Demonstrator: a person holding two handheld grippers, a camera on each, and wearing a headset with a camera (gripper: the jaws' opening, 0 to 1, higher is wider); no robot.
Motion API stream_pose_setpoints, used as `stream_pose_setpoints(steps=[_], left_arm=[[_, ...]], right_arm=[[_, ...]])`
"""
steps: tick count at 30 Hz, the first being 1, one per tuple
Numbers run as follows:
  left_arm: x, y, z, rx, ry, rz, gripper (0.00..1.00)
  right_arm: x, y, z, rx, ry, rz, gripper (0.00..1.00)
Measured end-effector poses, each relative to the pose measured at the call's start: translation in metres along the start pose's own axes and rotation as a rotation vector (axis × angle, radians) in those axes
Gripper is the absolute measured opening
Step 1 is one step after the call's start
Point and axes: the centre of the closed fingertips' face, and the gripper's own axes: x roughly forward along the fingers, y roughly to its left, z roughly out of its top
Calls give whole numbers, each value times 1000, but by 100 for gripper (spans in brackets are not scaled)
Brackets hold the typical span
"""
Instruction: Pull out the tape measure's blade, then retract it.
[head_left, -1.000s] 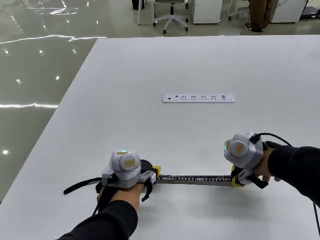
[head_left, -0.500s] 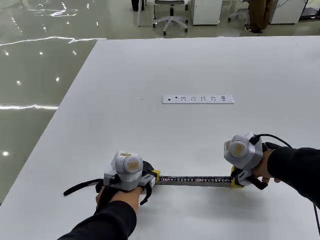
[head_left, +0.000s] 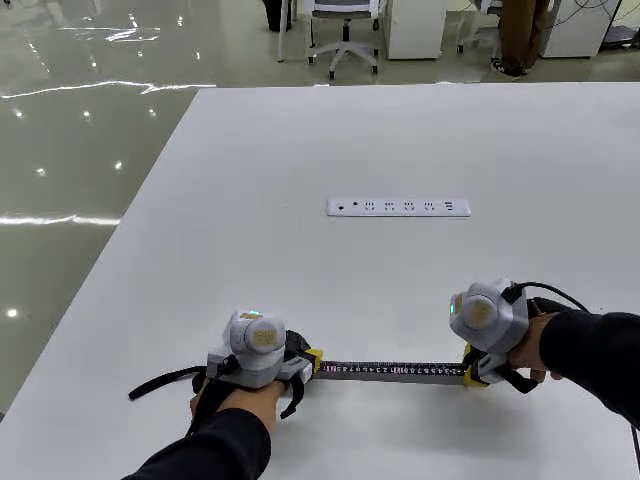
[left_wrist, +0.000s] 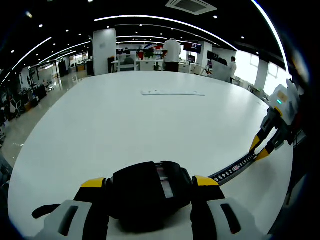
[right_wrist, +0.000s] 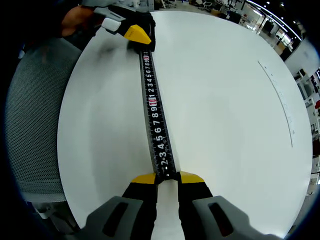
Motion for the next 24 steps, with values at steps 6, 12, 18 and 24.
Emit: stream_pose_setpoints(steps=[6, 12, 18, 24], left_arm=[[0, 0, 0, -4, 5, -3, 63], [0, 0, -1, -9, 8, -6, 63], [1, 1, 0, -15, 7, -8, 63], [1, 0, 0, -18, 9, -11, 63]], right_arm=[[1, 0, 3, 10, -2, -4, 11], [2, 1, 5, 24, -4, -4, 11], [3, 1, 7, 34, -6, -6, 11], [5, 2, 10, 32, -12, -4, 11]])
